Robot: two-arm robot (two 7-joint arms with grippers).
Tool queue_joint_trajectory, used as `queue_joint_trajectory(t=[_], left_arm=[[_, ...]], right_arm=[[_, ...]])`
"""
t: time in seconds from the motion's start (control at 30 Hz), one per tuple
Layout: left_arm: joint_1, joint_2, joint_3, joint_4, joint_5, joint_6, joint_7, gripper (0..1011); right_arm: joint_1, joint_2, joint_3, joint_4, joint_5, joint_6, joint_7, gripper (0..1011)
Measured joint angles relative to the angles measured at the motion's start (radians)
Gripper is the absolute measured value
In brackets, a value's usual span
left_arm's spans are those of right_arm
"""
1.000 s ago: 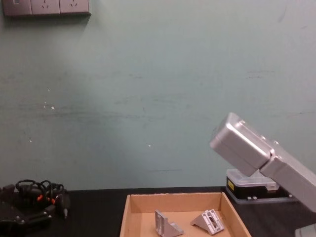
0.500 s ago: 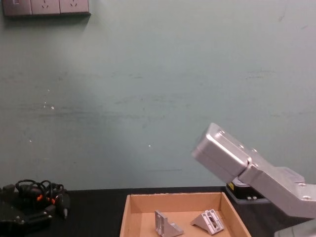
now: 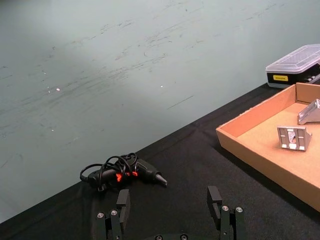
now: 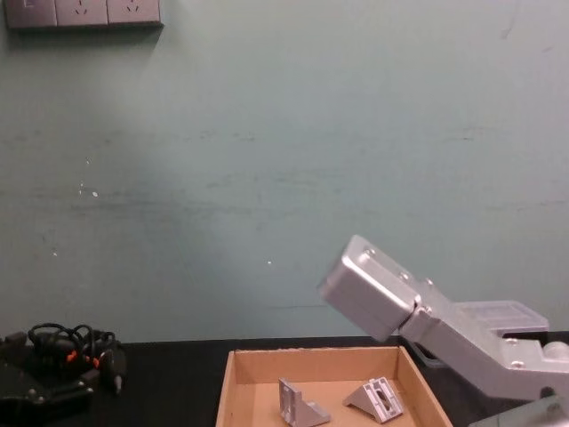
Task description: Use one hand to pick up the angle iron from the table and place it into the box.
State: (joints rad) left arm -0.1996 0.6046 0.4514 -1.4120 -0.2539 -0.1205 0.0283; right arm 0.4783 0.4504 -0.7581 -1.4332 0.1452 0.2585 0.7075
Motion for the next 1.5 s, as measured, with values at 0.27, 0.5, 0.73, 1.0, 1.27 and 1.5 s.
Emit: queue_joint_trajectory(t=[0.27, 0.5, 0.73, 1.0, 1.27, 1.5], left_arm=[[0.000, 0.000, 0.000, 0.000, 0.000, 0.000, 0.000, 1011], [0.000, 0.000, 0.000, 0.000, 0.000, 0.000, 0.000, 1011], [0.000, 0.000, 0.000, 0.000, 0.000, 0.000, 0.000, 1011], [0.000, 0.000, 0.000, 0.000, 0.000, 0.000, 0.000, 1011], [0.000, 0.000, 0.000, 0.000, 0.000, 0.000, 0.000, 1011], [0.000, 0.000, 0.000, 0.000, 0.000, 0.000, 0.000, 1011]], right_arm=[[0.013, -0.019, -0.010, 0.035, -0.004, -0.005, -0.005, 1004], [0.028, -0.039, -0.017, 0.068, -0.009, -0.008, -0.006, 1004], [0.035, -0.051, -0.019, 0.087, -0.012, -0.004, -0.012, 1004], [0.034, -0.049, -0.018, 0.083, -0.012, -0.004, -0.011, 948], [0.033, -0.048, -0.018, 0.081, -0.012, -0.004, -0.011, 747], [0.032, -0.047, -0.017, 0.080, -0.011, -0.005, -0.010, 550]])
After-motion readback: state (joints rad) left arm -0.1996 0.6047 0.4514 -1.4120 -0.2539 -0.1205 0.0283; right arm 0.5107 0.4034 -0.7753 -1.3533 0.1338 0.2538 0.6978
